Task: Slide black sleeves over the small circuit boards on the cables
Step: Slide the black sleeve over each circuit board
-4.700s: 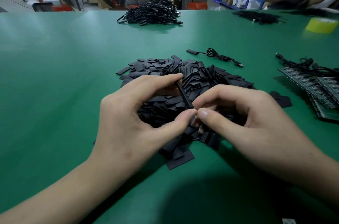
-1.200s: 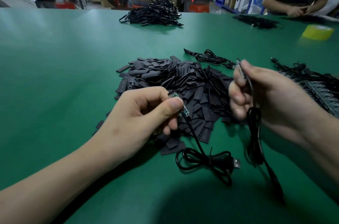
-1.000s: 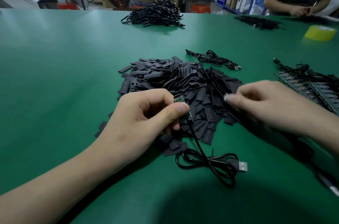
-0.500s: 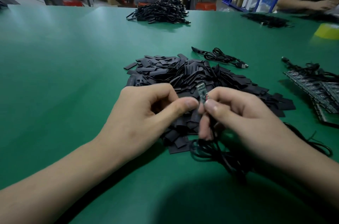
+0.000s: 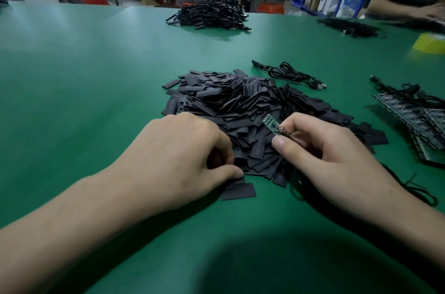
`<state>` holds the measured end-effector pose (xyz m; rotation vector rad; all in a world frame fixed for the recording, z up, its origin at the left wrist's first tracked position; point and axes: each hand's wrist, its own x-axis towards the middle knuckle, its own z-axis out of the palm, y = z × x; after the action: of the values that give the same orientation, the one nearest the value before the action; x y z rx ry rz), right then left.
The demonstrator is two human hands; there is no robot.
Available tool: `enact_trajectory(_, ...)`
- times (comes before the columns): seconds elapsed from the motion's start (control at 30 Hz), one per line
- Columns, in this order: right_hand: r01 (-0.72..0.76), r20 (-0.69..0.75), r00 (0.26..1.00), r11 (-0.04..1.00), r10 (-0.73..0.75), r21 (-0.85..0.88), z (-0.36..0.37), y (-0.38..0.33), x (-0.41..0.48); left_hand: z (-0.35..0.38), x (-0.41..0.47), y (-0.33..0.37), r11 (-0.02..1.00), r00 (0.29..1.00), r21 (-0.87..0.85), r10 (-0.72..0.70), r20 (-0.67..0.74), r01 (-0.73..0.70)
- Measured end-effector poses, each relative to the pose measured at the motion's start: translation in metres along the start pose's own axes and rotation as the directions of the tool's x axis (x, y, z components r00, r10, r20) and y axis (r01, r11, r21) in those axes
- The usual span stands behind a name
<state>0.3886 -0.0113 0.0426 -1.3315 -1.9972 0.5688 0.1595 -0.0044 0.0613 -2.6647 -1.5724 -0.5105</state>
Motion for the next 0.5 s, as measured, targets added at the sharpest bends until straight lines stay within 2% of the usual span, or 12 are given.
enact_trajectory(0.13, 0.010, 0.045, 0.999, 0.998, -0.013, 0.058, 0.000, -0.002, -0.002, 0.006, 0.002, -0.004, 0.991, 0.993, -0.080, 0.098, -0.062, -0.102)
enact_trajectory(0.2, 0.005, 0.091, 0.996, 0.993, -0.016, 0.121, 0.001, -0.002, -0.002, 0.008, 0.003, -0.002, 0.960, 0.991, -0.254, 0.104, -0.084, -0.122)
enact_trajectory(0.3, -0.035, 0.155, 0.988, 0.966, -0.005, 0.257, 0.003, -0.004, -0.002, 0.013, 0.002, 0.003, 0.838, 0.995, -0.540, 0.031, -0.092, -0.077)
enact_trajectory(0.37, -0.043, 0.159, 0.987, 0.954, -0.004, 0.295, 0.003, -0.004, -0.001, 0.017, 0.001, 0.007, 0.773, 0.996, -0.631, 0.000, -0.094, -0.060)
enact_trajectory(0.43, -0.049, 0.151, 0.988, 0.949, 0.001, 0.311, 0.003, -0.003, -0.001, 0.020, 0.000, 0.010, 0.786, 0.986, -0.609, 0.004, -0.168, -0.107)
enact_trajectory(0.5, -0.064, 0.141, 0.990, 0.940, 0.016, 0.336, 0.003, -0.002, 0.000, 0.020, -0.002, 0.013, 0.878, 0.961, -0.441, 0.071, -0.266, -0.187)
